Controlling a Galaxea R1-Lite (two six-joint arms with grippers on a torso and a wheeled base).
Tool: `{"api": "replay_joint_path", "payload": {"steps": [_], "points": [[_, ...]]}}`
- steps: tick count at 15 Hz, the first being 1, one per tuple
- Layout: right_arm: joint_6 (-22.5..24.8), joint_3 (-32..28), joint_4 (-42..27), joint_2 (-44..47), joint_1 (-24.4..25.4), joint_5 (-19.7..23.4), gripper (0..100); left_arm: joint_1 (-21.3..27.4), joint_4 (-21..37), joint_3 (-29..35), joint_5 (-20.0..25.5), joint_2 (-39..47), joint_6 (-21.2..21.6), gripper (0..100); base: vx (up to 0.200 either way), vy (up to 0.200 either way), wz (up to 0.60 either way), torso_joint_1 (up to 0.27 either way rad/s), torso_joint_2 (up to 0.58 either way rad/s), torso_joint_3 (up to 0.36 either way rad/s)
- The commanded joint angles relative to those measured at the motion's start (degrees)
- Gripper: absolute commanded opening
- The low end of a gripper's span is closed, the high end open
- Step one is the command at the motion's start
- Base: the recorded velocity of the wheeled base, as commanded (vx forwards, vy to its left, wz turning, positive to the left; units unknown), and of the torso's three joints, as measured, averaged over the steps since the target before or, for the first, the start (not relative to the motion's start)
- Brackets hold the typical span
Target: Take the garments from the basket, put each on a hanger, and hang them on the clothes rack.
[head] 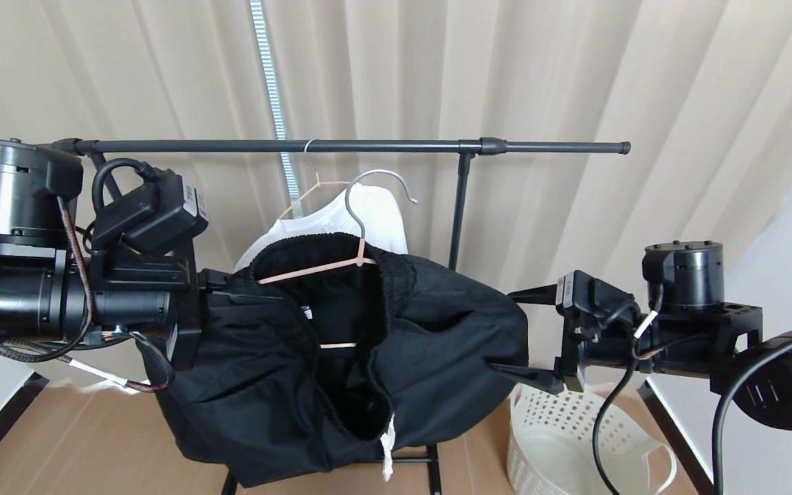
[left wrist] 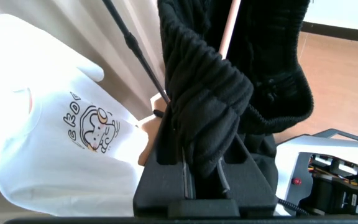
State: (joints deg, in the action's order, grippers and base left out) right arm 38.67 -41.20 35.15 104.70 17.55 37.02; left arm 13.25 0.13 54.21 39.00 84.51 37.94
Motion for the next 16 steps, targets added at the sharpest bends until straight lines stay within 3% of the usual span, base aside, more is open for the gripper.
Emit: {"api": "replay_joint_path", "payload": {"steps": [1, 5, 6, 16], "points": [[0.0, -0.54, 0.01, 2.79, 0.02, -0.11, 100, -0.16, -0.22, -0.25, 0.03, -0.75, -0.5, 0, 0.0, 0.0, 0.0, 0.0, 0.0, 0.0], [-0.08, -1.6, 0.19, 4.46, 0.02, -1.16, 100, -0.51, -3.3, -1.65, -0.06, -0.83, -1.2, 0, 0.0, 0.0, 0.0, 0.0, 0.0, 0.0], [-0.08, -1.77, 0.27, 4.54, -0.06, -1.25, 0, -0.51, -4.35, -2.18, -0.06, -0.83, -1.64, 0, 0.0, 0.0, 0.0, 0.0, 0.0, 0.0], [-0.35, -4.67, 0.1, 6.13, -4.28, -2.48, 0, -0.95, -4.88, -3.94, -0.06, -2.85, -2.52, 0, 0.0, 0.0, 0.0, 0.0, 0.0, 0.0]]}}
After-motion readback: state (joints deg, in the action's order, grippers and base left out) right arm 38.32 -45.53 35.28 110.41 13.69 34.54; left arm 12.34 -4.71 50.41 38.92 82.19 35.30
